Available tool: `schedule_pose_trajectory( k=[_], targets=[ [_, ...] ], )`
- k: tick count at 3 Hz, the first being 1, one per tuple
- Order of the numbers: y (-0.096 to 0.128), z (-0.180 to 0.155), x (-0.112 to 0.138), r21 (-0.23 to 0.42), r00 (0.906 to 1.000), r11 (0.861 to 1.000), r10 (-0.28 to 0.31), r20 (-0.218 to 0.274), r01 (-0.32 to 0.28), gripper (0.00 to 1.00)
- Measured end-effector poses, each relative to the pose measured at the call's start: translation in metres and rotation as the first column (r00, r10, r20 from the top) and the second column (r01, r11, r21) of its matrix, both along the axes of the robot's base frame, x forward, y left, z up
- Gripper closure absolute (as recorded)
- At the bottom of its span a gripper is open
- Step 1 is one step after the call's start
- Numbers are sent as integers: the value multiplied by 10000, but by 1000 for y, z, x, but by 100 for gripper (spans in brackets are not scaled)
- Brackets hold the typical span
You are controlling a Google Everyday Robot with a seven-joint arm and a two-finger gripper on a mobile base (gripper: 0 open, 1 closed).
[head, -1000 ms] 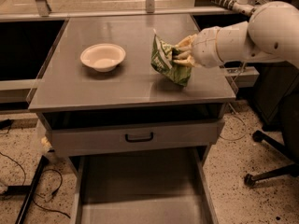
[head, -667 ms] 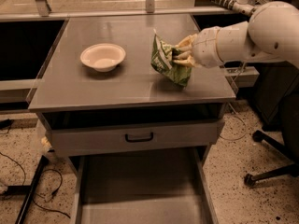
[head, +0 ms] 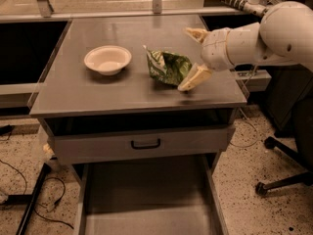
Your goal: Pick green jalapeno chip bag from middle drawer and place on counter
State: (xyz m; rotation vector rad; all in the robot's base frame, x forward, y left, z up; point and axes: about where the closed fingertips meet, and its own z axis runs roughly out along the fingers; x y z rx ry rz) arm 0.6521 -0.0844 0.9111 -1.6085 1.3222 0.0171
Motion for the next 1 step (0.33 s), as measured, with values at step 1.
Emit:
schedule_pose_trajectory(
  k=[1],
  targets=[
    [0,0,0,0,10000,10000,0,0,0,0]
  ],
)
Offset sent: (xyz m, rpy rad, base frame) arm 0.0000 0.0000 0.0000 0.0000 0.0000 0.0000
